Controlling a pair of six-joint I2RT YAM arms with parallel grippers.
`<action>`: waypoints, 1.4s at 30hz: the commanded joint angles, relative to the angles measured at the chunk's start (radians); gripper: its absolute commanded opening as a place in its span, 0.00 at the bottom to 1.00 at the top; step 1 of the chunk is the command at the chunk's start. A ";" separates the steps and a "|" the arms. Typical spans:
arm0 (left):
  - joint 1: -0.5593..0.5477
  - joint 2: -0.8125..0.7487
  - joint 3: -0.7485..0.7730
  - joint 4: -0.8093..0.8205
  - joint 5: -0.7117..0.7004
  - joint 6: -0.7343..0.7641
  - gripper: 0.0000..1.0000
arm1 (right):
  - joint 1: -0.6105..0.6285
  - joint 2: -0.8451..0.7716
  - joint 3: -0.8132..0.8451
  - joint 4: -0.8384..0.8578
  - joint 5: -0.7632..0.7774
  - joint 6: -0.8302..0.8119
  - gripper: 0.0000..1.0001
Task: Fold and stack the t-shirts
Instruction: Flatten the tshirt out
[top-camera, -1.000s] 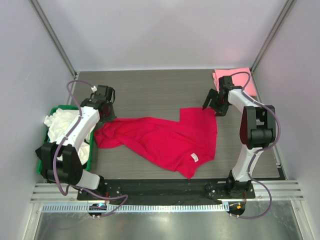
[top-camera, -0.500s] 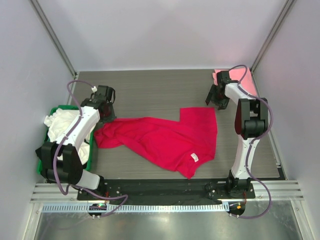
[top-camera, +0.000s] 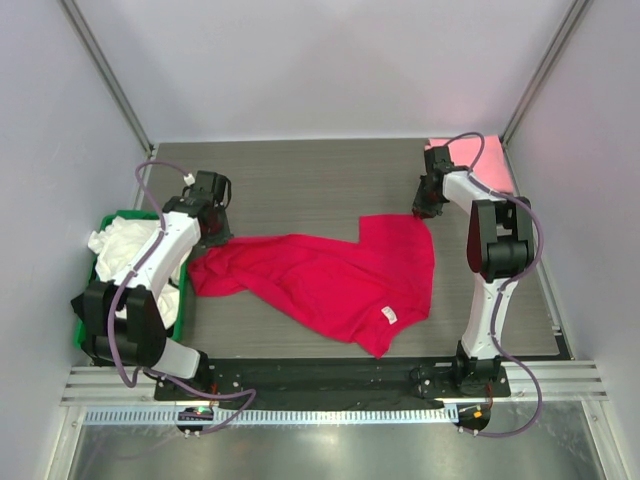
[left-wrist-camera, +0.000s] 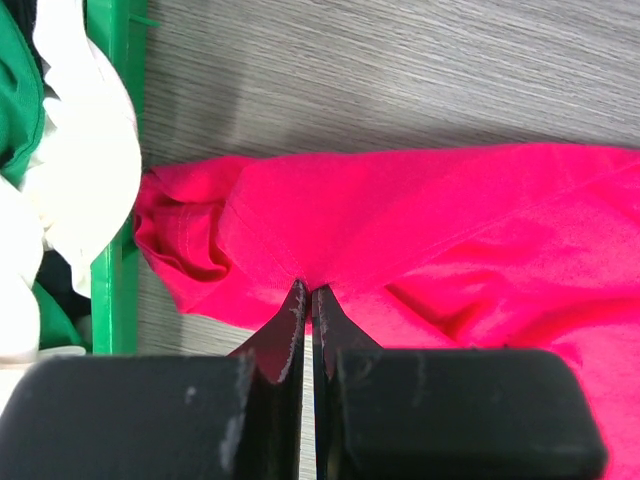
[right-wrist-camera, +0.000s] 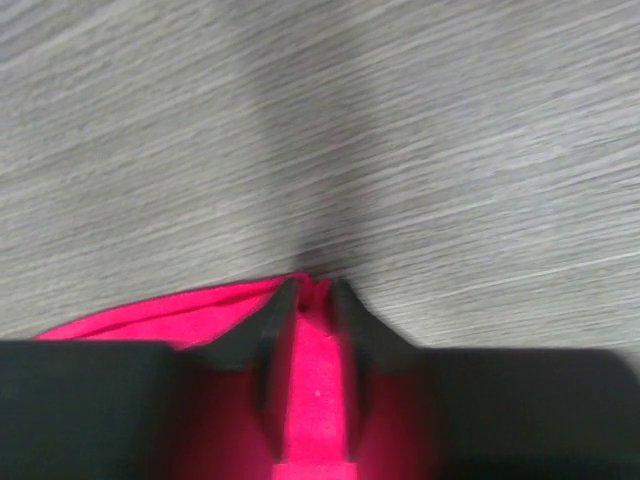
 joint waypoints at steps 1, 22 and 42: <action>0.005 0.004 0.025 -0.009 -0.006 -0.009 0.00 | 0.007 -0.005 -0.042 -0.007 -0.037 -0.013 0.18; 0.005 -0.356 0.216 -0.161 0.092 -0.080 0.00 | 0.007 -0.679 0.116 -0.221 -0.155 -0.017 0.01; -0.001 -0.853 0.489 0.009 0.409 -0.169 0.00 | 0.007 -1.281 0.576 -0.300 -0.165 -0.141 0.01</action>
